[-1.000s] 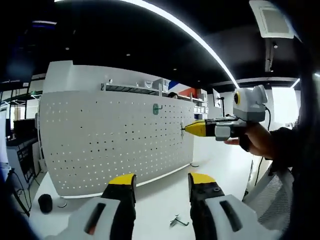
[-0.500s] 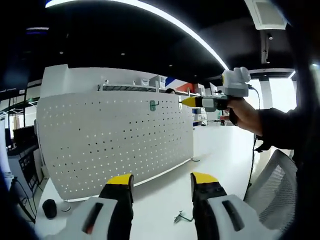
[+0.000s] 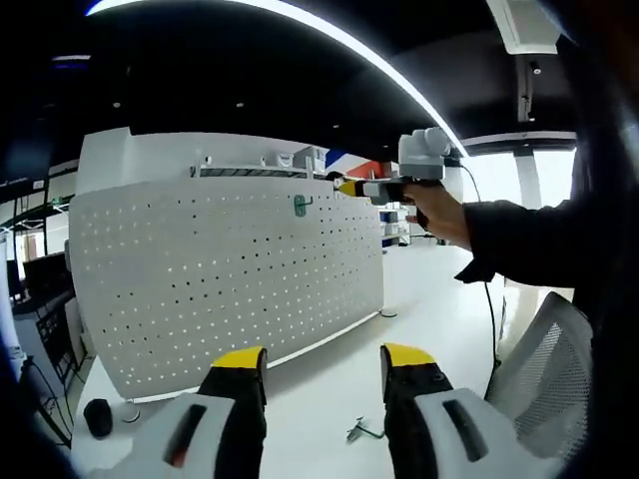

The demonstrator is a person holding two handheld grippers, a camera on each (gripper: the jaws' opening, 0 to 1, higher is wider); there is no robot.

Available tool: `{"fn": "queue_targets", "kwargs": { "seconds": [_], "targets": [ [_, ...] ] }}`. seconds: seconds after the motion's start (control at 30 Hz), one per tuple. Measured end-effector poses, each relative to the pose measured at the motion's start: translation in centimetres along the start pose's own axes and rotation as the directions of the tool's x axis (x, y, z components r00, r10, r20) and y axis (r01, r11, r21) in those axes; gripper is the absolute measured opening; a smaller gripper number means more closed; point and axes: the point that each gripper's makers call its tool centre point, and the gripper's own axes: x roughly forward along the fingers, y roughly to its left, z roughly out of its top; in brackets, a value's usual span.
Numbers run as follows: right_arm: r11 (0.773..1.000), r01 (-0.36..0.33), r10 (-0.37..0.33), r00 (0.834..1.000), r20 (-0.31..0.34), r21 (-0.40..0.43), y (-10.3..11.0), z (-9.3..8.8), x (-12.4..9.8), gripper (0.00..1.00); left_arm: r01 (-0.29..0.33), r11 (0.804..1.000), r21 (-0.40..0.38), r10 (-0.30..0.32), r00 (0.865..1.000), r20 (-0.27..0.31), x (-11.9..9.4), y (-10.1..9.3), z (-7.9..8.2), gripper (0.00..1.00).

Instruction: Insert the hook assembly into the mounting plate slot until the hook locks in place.

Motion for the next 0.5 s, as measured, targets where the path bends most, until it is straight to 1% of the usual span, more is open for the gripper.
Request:
{"fn": "queue_targets", "kwargs": {
  "seconds": [0.13, 0.27, 0.33, 0.5],
  "targets": [
    [1.0, 0.026, -0.026, 1.0, -0.01, 0.012, -1.1, -0.6, 1.5, 0.01, 0.007, 1.0, -0.006, -0.007, 1.0, -0.005, 0.1, -0.1, -0.1, 0.46],
    [0.999, 0.033, -0.032, 0.999, -0.03, 0.025, -1.7, -1.5, 2.7, 0.01, 0.014, 1.0, -0.001, -0.014, 1.0, -0.01, 0.2, -0.3, -0.2, 0.46],
    [0.998, 0.036, -0.035, 0.999, -0.038, 0.049, -2.1, -1.9, 3.0, 0.01, 0.02, 1.0, -0.002, -0.02, 1.0, -0.012, 0.2, -0.4, -0.3, 0.46],
    [0.996, 0.031, -0.027, 0.999, -0.043, 0.083, -2.1, -2.3, 3.9, 0.01, 0.022, 1.0, -0.009, -0.022, 1.0, -0.012, 0.2, -0.3, -0.4, 0.46]
  ]
}}
